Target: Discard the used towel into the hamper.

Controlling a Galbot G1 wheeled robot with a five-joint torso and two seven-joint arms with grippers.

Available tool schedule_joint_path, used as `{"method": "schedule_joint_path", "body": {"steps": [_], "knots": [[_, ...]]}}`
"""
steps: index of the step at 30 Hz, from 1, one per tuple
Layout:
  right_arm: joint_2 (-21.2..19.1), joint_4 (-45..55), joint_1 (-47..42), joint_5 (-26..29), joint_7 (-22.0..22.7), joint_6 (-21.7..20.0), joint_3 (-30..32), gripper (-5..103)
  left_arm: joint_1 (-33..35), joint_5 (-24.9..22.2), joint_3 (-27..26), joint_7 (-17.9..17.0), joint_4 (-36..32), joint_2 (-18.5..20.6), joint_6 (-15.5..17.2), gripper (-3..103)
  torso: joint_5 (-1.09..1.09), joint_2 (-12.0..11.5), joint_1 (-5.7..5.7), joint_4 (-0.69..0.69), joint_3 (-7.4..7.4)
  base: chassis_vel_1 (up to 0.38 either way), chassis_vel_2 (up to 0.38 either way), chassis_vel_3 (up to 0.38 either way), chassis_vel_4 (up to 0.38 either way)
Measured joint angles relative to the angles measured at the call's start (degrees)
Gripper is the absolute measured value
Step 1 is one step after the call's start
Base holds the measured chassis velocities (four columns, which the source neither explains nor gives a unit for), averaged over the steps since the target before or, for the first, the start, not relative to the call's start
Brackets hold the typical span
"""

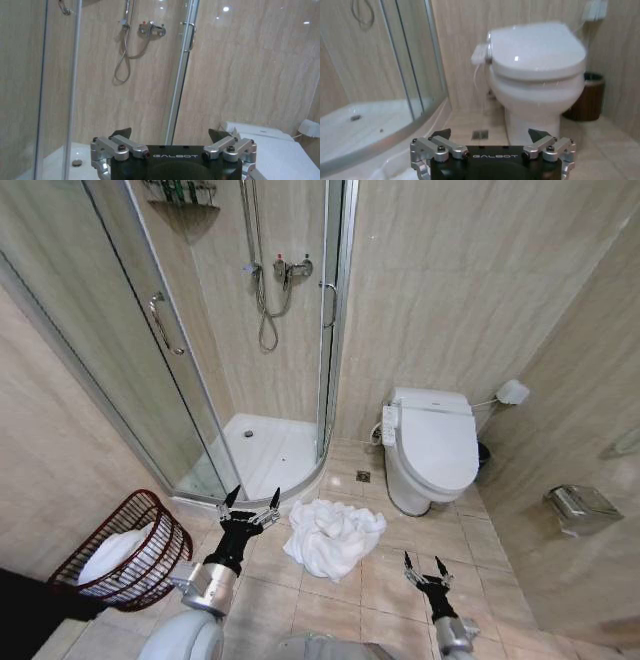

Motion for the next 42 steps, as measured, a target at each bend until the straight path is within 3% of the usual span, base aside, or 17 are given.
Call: {"method": "schedule_joint_path", "body": {"steps": [3, 5, 19, 24, 30, 37, 42], "knots": [[-0.94, -0.8, 0.63, 0.59, -3.89, -3.61, -0.04, 100, 0.0, 0.0, 0.0, 0.0, 0.0, 0.0, 0.0, 100, -0.02, -0.75, -0.32, 0.0, -0.45, 0.0, 0.0, 0.0, 0.0], [-1.55, -2.53, 1.46, 0.48, -9.37, -6.3, 0.53, 100, 0.0, 0.0, 0.0, 0.0, 0.0, 0.0, 0.0, 100, -0.02, -1.51, -0.64, -0.01, -0.88, 0.0, 0.0, 0.0, 0.0], [3.13, -7.54, 6.01, -4.65, -13.67, -5.73, 6.72, 100, 0.0, 0.0, 0.0, 0.0, 0.0, 0.0, 0.0, 100, -0.01, -4.55, -1.95, -0.01, -2.61, 0.0, 0.0, 0.0, 0.0], [2.03, -11.35, 8.44, -5.15, -14.99, -2.81, 6.54, 100, 0.0, 0.0, 0.0, 0.0, 0.0, 0.0, 0.0, 100, 0.01, -5.67, -2.44, 0.0, -3.24, 0.0, 0.0, 0.0, 0.0], [-0.71, -17.04, 9.88, -4.71, -13.95, 4.24, 5.81, 100, 0.0, 0.0, 0.0, 0.0, 0.0, 0.0, 0.0, 100, -0.01, -7.42, -3.21, -0.01, -4.21, 0.0, 0.0, 0.0, 0.0], [-2.33, -19.15, 10.49, -3.58, -13.66, 6.51, 5.2, 100, 0.0, 0.0, 0.0, 0.0, 0.0, 0.0, 0.0, 100, -0.01, -8.94, -3.88, -0.01, -5.06, 0.0, 0.0, 0.0, 0.0], [-2.75, -16.13, 9.17, -3.24, -12.44, 5.16, 4.78, 100, 0.0, 0.0, 0.0, 0.0, 0.0, 0.0, 0.0, 100, -0.01, -10.25, -4.39, -0.01, -5.87, 0.0, 0.0, 0.0, 0.0]]}}
